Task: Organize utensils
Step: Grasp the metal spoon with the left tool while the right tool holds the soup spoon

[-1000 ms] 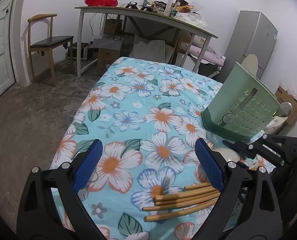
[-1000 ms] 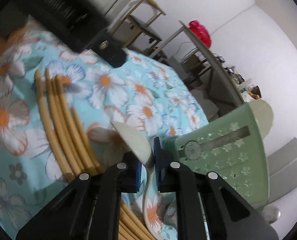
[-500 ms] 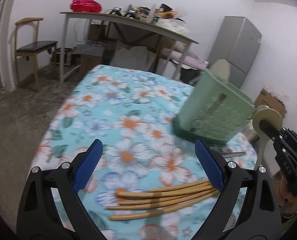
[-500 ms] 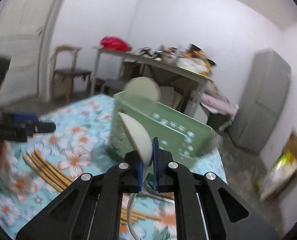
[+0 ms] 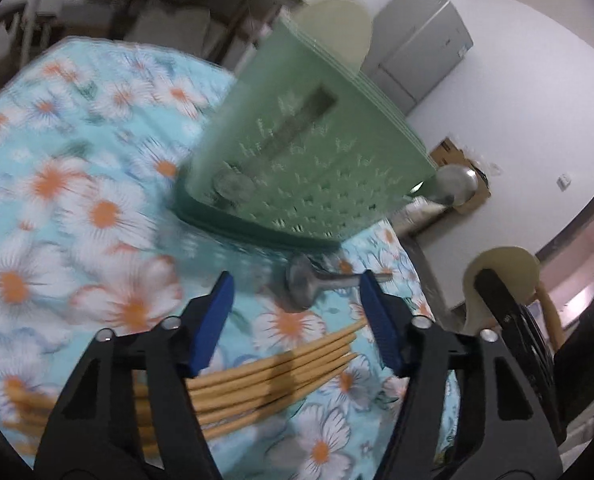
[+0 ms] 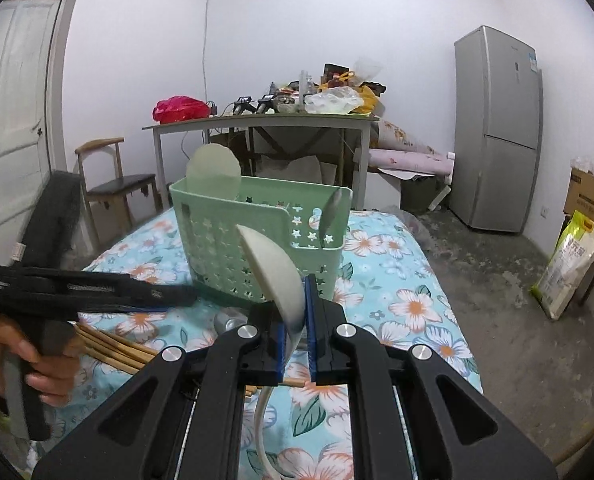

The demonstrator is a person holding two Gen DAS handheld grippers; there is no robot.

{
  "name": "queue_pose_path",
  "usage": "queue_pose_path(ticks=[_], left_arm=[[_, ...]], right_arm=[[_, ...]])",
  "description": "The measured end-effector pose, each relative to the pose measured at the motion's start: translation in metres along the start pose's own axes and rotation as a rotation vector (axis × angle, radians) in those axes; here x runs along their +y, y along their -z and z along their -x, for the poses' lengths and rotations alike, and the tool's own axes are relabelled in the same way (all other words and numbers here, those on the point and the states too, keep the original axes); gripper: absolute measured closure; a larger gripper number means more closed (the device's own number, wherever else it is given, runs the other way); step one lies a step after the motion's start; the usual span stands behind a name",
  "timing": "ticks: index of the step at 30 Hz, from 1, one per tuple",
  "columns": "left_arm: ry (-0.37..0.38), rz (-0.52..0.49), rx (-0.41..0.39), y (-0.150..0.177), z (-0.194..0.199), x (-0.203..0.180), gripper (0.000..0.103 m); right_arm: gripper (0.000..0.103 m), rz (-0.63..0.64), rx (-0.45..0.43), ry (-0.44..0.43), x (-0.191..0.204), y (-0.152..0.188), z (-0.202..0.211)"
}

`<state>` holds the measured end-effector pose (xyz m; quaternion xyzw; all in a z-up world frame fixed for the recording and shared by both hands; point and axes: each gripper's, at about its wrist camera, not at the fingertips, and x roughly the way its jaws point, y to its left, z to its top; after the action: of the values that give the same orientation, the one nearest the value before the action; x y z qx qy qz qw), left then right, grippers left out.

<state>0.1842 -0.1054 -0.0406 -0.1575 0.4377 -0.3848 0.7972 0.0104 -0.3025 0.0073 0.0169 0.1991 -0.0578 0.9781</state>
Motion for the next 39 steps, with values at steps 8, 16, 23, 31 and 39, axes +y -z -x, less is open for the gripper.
queue_pose_path(ticks=[8,16,23,31,39], left_arm=[[-0.044,0.054,0.113,-0.001,-0.051,0.004,0.097],[-0.125,0.04,0.037,0.001,-0.017,0.006,0.103],[-0.245,0.079,-0.035,0.002,0.021,0.034,0.103],[-0.21,0.145,-0.007,0.006,0.025,0.051,0.083],[-0.231,0.133,0.009,0.013,0.02,0.053,0.083]], right_arm=[[0.095,-0.049,-0.013,-0.011,-0.009,0.004,0.001],[0.095,-0.065,-0.018,-0.027,-0.012,0.004,0.001],[0.095,-0.067,-0.02,-0.039,-0.009,0.005,0.0],[0.095,-0.055,-0.013,-0.037,-0.006,0.004,-0.003],[0.094,-0.057,-0.01,-0.039,-0.005,0.004,-0.003]])
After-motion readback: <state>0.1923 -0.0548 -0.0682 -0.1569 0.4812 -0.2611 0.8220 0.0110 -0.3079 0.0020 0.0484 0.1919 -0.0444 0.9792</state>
